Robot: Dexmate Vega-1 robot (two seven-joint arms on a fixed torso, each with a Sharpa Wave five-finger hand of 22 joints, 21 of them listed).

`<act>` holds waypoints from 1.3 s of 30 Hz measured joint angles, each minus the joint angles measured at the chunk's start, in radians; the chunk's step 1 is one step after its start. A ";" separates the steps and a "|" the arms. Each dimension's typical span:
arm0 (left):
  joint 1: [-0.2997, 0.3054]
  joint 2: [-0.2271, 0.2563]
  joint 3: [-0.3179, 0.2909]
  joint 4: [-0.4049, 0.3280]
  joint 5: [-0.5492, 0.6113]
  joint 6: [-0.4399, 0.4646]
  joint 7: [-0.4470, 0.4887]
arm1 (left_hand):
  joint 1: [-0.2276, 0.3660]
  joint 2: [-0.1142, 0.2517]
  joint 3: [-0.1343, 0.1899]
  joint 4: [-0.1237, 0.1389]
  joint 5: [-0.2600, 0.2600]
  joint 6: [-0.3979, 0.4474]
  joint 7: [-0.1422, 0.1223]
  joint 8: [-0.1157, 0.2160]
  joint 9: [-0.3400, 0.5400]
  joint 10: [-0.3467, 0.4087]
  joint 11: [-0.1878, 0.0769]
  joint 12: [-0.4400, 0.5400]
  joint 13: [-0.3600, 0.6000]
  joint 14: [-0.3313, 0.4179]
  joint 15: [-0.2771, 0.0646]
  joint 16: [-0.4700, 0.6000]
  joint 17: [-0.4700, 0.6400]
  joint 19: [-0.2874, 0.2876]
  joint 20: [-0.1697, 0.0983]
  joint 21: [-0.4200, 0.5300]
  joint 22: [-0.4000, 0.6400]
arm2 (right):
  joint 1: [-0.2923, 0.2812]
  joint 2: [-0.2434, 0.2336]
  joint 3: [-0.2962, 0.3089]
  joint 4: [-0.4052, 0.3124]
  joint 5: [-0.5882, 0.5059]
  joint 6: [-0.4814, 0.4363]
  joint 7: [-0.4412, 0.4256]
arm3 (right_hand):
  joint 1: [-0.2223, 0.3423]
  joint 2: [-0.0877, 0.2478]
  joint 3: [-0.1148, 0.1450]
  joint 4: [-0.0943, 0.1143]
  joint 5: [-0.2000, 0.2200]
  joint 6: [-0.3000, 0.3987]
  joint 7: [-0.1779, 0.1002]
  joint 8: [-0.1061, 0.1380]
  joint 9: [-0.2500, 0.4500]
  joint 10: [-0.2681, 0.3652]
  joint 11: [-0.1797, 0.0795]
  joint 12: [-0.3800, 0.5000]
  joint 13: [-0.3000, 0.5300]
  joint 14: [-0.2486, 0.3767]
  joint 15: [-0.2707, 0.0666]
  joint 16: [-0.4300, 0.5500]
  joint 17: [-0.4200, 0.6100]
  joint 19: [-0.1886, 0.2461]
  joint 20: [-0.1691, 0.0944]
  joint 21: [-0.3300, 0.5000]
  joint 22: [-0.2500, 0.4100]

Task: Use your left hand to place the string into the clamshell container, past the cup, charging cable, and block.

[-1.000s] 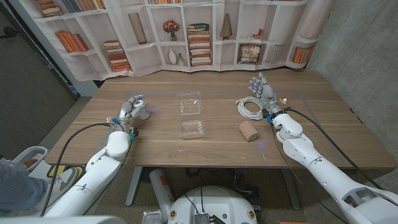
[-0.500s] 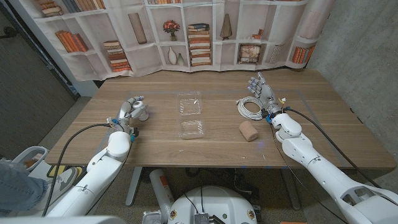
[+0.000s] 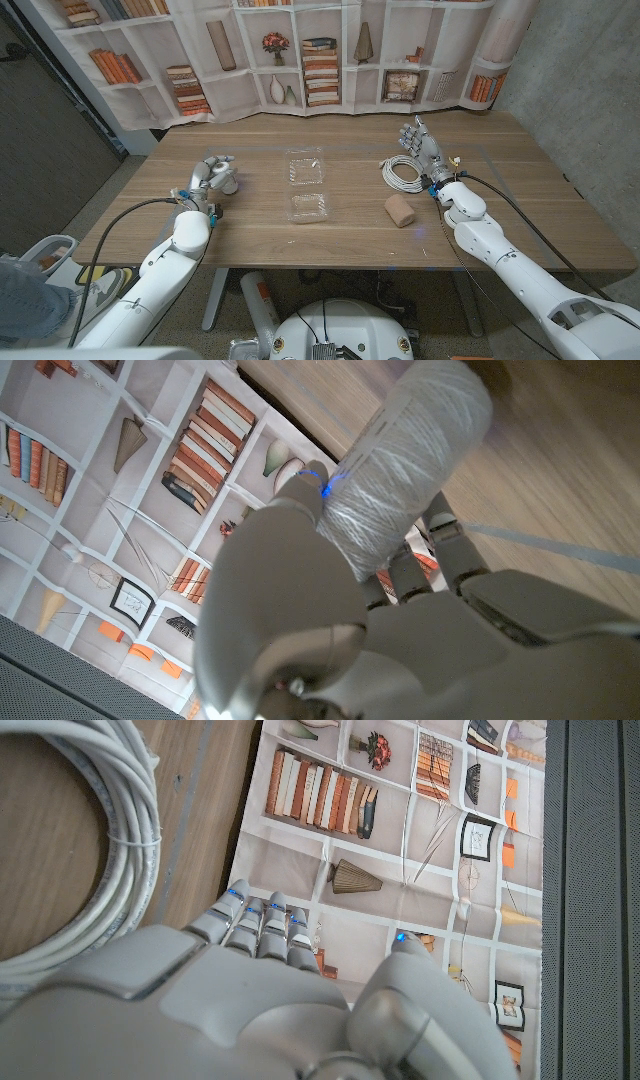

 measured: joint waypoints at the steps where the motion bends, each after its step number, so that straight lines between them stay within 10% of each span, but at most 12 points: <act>1: 0.000 0.000 0.000 0.000 0.000 0.002 0.001 | 0.000 0.000 0.000 0.000 0.000 0.000 0.000 0.004 0.003 0.001 0.000 0.000 0.002 0.000 0.000 0.000 0.003 0.000 0.000 0.000 0.000 | 0.000 0.000 0.000 0.000 0.000 0.000 0.000 | 0.000 0.000 0.000 0.000 0.000 0.000 0.000 0.000 0.000 0.000 0.000 0.000 0.000 0.000 0.000 0.000 0.000 0.000 0.000 0.000 0.000; 39: 0.048 0.055 -0.053 -0.076 0.002 -0.029 -0.028 | -0.005 0.005 0.001 -0.001 -0.001 -0.002 -0.012 0.056 0.041 0.014 0.008 0.022 0.058 0.020 0.006 -0.006 0.043 0.001 -0.030 0.037 0.000 | -0.026 -0.014 0.005 -0.048 -0.008 -0.010 -0.035 | 0.004 0.004 -0.004 -0.004 -0.004 0.000 0.000 0.000 0.000 0.000 0.000 0.000 0.000 0.000 0.000 0.000 0.000 0.006 -0.006 -0.011 0.000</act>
